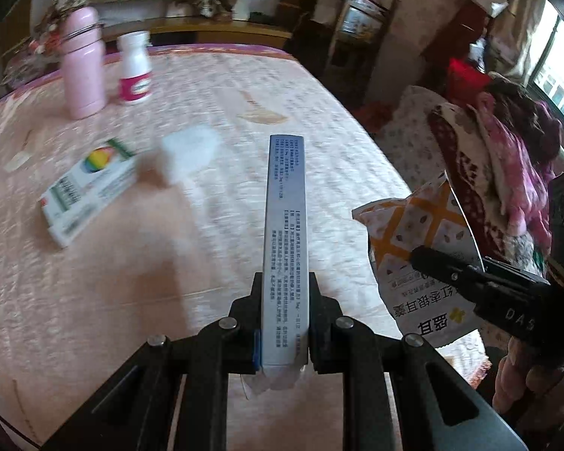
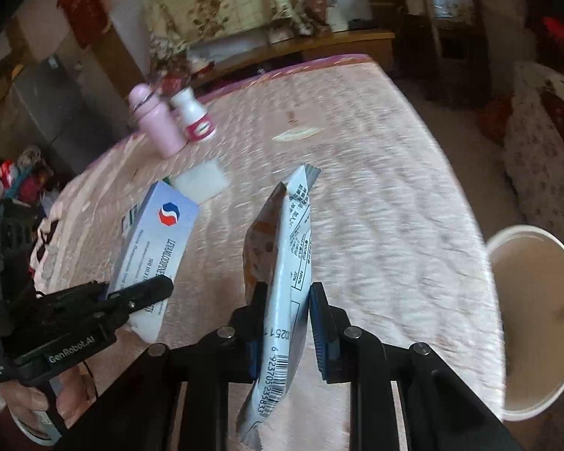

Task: Collect trash
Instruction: 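Carry the white medicine box and snack bag over the white bucket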

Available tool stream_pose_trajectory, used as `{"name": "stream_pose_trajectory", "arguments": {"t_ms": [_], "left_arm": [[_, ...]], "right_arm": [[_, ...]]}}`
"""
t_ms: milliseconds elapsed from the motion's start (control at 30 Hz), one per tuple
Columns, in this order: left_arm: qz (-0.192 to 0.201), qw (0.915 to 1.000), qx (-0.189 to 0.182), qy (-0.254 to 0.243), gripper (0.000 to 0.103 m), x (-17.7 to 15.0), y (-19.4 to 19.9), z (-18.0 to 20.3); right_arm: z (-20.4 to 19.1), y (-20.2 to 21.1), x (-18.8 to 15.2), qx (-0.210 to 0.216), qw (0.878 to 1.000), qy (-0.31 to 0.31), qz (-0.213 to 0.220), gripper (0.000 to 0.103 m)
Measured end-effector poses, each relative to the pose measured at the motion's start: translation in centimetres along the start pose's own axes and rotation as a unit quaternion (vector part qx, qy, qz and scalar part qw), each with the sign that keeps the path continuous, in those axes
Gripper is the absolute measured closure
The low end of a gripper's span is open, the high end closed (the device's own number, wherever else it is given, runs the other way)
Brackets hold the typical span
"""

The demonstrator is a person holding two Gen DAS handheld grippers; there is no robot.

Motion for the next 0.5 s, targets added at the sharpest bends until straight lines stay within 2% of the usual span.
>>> {"name": "stream_pose_trajectory", "arguments": {"t_ms": [500], "left_arm": [[-0.028, 0.9956, -0.035, -0.083, 0.084, 1.6, -5.7, 11.9]], "right_arm": [[13.3, 5.2, -1.4, -0.046, 0.993, -0.107, 0.03, 0.079]]}}
Point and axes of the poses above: each gripper's, at about its wrist camera, not at the fingertips, and y roughly against the way its jaws point, z to its right, x to its top, the point moved 4 cm from there along -y, roughly the way its jaws point, and after that the axes turned 7 degrees about -x, right-handed, at the moved point
